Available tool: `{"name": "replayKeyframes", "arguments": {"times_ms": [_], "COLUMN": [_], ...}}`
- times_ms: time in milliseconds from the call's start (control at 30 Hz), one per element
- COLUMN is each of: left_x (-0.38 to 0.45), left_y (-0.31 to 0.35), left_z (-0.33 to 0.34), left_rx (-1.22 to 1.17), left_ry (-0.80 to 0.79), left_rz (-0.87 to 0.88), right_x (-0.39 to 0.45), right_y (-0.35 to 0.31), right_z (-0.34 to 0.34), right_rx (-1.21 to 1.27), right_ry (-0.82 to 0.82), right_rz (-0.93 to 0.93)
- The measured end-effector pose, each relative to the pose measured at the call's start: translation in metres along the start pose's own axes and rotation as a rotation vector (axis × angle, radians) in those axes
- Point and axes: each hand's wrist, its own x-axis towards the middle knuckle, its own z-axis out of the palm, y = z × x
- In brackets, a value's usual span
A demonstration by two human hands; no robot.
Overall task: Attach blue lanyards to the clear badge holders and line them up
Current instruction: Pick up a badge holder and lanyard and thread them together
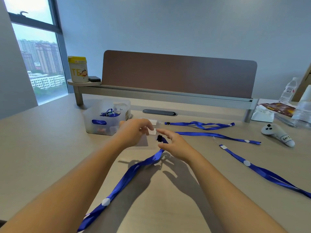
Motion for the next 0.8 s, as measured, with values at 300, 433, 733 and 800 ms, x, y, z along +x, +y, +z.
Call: {"name": "replayKeyframes", "arguments": {"times_ms": [300,433,733,800], "left_x": [-0.007,-0.013,-0.018,-0.02], "left_y": [0.003,-0.001,-0.002,-0.001], "left_z": [0.01,0.017,0.023,0.023], "left_rx": [-0.176,0.034,0.306,0.304], "left_ry": [0.111,0.33,0.548,0.543], "left_rz": [0.088,0.278,0.504,0.502], "right_x": [-0.003,-0.002,-0.001,-0.003], "right_y": [0.003,0.0,-0.006,-0.006], "right_z": [-0.009,-0.011,-0.009,-0.011], "right_rx": [-0.086,-0.243,0.301,0.378], "right_ry": [0.12,0.304,0.148,0.092], "right_rz": [0.005,-0.066,0.115,0.172]}}
